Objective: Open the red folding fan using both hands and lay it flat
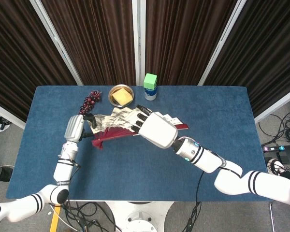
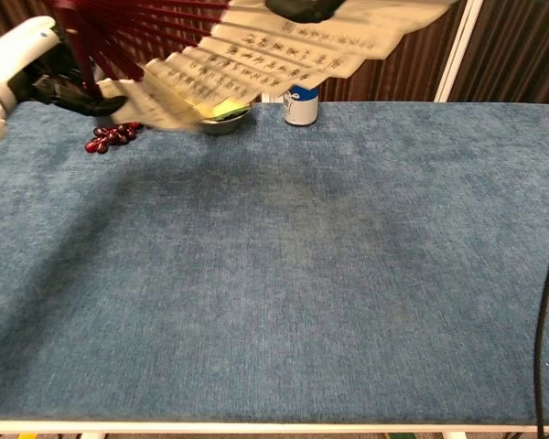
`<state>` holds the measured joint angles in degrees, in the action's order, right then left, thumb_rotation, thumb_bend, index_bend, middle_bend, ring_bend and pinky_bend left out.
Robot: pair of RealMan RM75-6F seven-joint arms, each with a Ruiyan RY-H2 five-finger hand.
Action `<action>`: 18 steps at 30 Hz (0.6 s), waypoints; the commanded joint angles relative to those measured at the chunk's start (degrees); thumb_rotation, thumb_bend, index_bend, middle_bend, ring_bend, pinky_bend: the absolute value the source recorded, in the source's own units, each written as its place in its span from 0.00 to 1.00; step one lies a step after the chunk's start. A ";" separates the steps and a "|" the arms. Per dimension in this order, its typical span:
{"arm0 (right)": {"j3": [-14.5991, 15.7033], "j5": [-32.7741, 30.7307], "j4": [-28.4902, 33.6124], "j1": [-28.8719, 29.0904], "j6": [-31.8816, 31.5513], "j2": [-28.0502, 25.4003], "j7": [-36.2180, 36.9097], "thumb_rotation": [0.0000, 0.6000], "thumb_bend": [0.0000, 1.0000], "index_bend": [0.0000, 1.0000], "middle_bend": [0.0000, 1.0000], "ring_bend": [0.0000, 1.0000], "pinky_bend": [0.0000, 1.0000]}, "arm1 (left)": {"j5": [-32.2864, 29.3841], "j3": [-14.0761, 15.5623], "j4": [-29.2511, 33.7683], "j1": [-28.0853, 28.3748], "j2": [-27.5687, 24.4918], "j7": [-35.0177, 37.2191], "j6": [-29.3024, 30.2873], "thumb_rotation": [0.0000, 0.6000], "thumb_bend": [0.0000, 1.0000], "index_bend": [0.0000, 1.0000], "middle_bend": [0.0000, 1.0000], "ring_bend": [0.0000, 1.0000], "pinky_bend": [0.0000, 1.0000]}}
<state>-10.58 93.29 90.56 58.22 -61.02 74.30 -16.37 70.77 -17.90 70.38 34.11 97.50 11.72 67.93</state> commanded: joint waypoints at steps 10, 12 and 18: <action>2.16 1.60 3.26 -3.99 -1.92 -1.93 -7.00 1.00 1.00 0.88 0.65 0.40 0.15 | -5.81 0.55 2.21 -1.33 -0.86 -23.73 5.41 1.00 0.42 0.73 0.68 0.54 0.45; 2.49 2.01 3.24 -4.46 -2.25 -1.73 -7.36 1.00 1.00 0.88 0.65 0.40 0.15 | -5.92 0.69 2.25 -1.32 -0.67 -25.27 5.77 1.00 0.42 0.73 0.67 0.54 0.45; 3.53 3.33 3.24 -6.10 -3.45 -1.24 -8.06 1.00 1.00 0.87 0.65 0.40 0.14 | -4.51 2.03 3.19 -2.01 -0.53 -29.71 8.41 1.00 0.42 0.71 0.66 0.54 0.45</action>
<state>-7.26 96.39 93.67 52.42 -64.17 73.01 -24.35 65.76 -16.35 73.14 32.41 96.96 -17.23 75.70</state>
